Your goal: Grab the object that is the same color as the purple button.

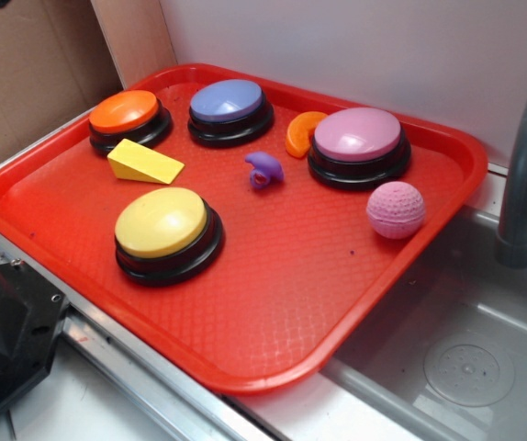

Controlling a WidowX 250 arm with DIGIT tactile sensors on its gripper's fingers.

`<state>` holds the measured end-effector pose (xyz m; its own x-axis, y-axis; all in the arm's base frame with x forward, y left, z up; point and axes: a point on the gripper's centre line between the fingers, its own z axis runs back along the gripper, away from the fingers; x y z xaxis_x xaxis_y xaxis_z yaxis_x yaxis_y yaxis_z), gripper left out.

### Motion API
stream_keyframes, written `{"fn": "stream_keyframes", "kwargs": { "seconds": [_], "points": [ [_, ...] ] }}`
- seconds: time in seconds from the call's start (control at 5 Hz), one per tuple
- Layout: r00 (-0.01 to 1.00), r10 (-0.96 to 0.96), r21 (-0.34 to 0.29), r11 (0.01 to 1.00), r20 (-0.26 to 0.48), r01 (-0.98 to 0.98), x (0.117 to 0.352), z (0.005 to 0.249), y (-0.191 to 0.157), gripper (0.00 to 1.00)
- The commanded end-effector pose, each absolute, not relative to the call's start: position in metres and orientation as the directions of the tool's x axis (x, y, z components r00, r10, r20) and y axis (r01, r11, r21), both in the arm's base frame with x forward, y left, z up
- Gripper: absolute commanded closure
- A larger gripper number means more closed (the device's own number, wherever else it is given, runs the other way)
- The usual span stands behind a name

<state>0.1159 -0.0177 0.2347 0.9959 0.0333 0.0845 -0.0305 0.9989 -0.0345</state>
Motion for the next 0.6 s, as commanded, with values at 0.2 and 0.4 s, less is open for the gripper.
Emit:
{"fn": "stream_keyframes", "kwargs": {
  "seconds": [0.2,0.4],
  "points": [
    [0.987,0.051,-0.008,0.999,0.154,-0.050,0.135,0.225,-0.034,0.00],
    [0.988,0.029,-0.017,1.000,0.153,-0.026,0.172,0.202,-0.042,0.00]
  ]
}}
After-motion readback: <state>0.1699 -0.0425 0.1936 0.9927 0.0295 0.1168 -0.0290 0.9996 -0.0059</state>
